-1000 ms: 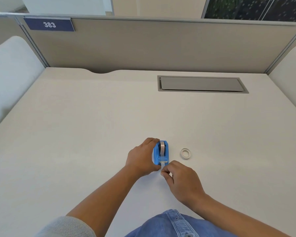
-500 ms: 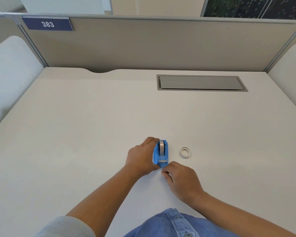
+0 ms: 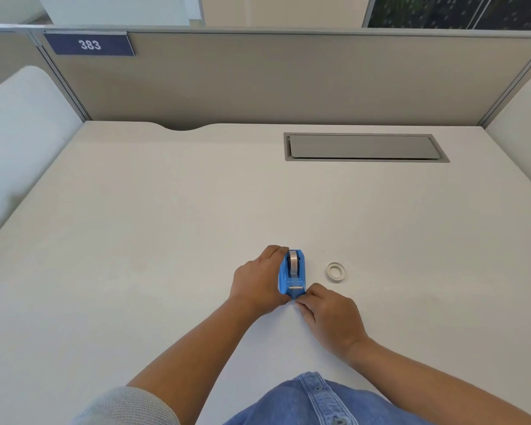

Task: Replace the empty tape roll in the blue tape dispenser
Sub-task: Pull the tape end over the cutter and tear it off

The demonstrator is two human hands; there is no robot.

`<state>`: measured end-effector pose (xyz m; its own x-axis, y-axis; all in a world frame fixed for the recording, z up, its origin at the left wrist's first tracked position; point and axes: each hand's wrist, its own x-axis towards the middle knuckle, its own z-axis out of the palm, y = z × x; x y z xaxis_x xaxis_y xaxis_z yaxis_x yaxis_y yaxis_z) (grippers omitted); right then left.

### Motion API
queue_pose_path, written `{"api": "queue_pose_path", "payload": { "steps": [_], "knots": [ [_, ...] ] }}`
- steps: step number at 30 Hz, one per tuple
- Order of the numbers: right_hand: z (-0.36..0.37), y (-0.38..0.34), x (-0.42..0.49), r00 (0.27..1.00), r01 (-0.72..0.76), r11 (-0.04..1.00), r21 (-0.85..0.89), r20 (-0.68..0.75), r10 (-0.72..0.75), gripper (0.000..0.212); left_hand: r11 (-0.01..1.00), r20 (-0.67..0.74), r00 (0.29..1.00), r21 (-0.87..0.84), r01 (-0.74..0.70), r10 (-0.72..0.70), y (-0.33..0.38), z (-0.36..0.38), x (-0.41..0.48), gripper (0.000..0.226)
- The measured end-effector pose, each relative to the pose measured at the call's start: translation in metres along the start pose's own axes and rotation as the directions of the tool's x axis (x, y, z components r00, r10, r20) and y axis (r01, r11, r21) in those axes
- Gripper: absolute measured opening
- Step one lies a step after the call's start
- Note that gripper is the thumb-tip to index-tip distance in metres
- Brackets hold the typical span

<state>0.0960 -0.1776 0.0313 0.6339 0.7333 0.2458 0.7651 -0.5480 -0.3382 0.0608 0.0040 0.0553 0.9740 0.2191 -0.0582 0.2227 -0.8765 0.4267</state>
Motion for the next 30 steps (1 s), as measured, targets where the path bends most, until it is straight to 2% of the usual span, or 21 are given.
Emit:
{"api": "queue_pose_path", "payload": {
  "steps": [3, 6, 9, 12, 15, 18, 24, 30],
  "knots": [
    [0.0, -0.001, -0.005, 0.997, -0.074, 0.994, 0.081, 0.038, 0.071, 0.008, 1.0, 0.002, 1.0, 0.001, 0.003, -0.003, -0.001, 0.001, 0.0, 0.092],
    [-0.002, -0.003, -0.011, 0.976, -0.217, 0.958, 0.186, 0.038, 0.214, 0.008, 1.0, 0.003, 1.0, 0.006, 0.003, -0.003, -0.001, 0.002, 0.0, 0.092],
    [-0.004, -0.003, -0.012, 0.923, -0.377, 0.869, 0.321, 0.055, 0.381, 0.017, 1.0, 0.01, 1.0, 0.008, 0.009, -0.009, -0.001, 0.002, 0.001, 0.093],
    [-0.005, -0.006, -0.004, 0.878, -0.452, 0.757, 0.471, 0.085, 0.471, 0.02, 1.0, 0.002, 1.0, 0.002, 0.01, -0.01, -0.001, 0.002, 0.001, 0.093],
    [-0.003, -0.006, 0.004, 0.873, -0.462, 0.731, 0.502, 0.113, 0.474, 0.02, 1.0, -0.009, 1.0, -0.001, 0.006, -0.006, 0.0, 0.002, 0.001, 0.092],
    [-0.001, 0.0, 0.009, 0.882, -0.453, 0.765, 0.458, 0.103, 0.46, 0.012, 1.0, -0.011, 1.0, -0.005, 0.002, -0.002, 0.0, 0.001, 0.0, 0.092],
    [-0.002, 0.006, 0.015, 0.904, -0.424, 0.824, 0.376, 0.122, 0.409, 0.011, 1.0, 0.002, 1.0, 0.007, 0.003, -0.003, 0.001, 0.0, 0.001, 0.092],
    [-0.004, 0.008, 0.022, 0.921, -0.388, 0.879, 0.278, 0.163, 0.355, 0.027, 0.999, 0.023, 1.0, 0.049, -0.007, 0.006, 0.001, -0.002, 0.005, 0.09]
  ]
}}
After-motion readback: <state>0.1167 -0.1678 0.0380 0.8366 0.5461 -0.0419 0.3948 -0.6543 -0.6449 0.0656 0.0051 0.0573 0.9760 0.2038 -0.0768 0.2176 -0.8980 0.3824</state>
